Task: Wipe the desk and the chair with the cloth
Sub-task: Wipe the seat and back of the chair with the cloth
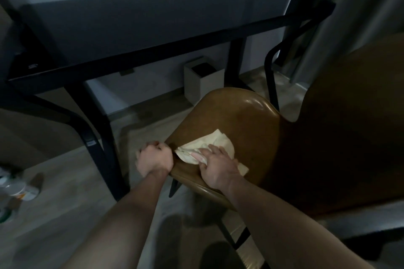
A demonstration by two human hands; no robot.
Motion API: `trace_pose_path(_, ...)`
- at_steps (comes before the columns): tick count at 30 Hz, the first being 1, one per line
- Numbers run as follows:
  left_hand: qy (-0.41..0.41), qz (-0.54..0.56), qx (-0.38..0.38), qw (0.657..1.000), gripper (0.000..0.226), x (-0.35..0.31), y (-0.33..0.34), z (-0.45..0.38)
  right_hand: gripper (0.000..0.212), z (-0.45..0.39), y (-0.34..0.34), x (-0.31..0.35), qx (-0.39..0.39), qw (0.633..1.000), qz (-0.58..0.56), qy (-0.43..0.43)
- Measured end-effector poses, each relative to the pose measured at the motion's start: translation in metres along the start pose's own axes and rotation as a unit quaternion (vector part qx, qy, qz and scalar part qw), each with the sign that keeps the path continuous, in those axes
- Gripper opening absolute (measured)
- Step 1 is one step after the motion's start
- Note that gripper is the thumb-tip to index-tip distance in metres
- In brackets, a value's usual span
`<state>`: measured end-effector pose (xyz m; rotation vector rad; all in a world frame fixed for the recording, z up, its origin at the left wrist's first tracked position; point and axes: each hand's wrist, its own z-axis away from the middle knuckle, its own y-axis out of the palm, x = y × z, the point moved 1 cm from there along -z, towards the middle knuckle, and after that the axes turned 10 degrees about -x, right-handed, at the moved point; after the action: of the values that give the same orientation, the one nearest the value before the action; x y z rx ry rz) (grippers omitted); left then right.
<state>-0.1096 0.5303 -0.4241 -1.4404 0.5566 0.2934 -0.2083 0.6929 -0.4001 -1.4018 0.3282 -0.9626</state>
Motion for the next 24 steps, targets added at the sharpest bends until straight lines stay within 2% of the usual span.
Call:
trace_pose_path(3,0.098,-0.009,-0.076,0.992,0.036,-0.002,-0.014,0.021,0.05,0.015,-0.009,-0.002,-0.001,0.999,-0.034,0.005)
trace_pose_path(5,0.116,0.021,-0.077,0.99,0.03,0.0,-0.021,0.032,0.048,0.021,-0.015,-0.003,0.006,0.998,-0.054,0.014)
trace_pose_path(8,0.139,0.007,-0.024,0.99,0.032,0.009,-0.027,0.056,0.049,0.031,-0.021,-0.005,0.015,0.998,-0.055,0.028)
trace_pose_path(13,0.2,-0.046,0.056,0.977,0.058,0.044,-0.043,0.099,0.048,0.06,-0.03,-0.008,0.034,0.997,-0.064,0.032)
trace_pose_path(18,0.192,-0.046,0.156,0.968,0.066,0.054,-0.077,0.114,0.046,0.092,-0.04,-0.017,0.022,0.995,-0.082,0.055)
trace_pose_path(24,0.215,0.025,0.091,0.972,0.055,0.03,-0.149,0.134,0.047,0.139,-0.066,-0.015,0.002,0.969,-0.24,0.065)
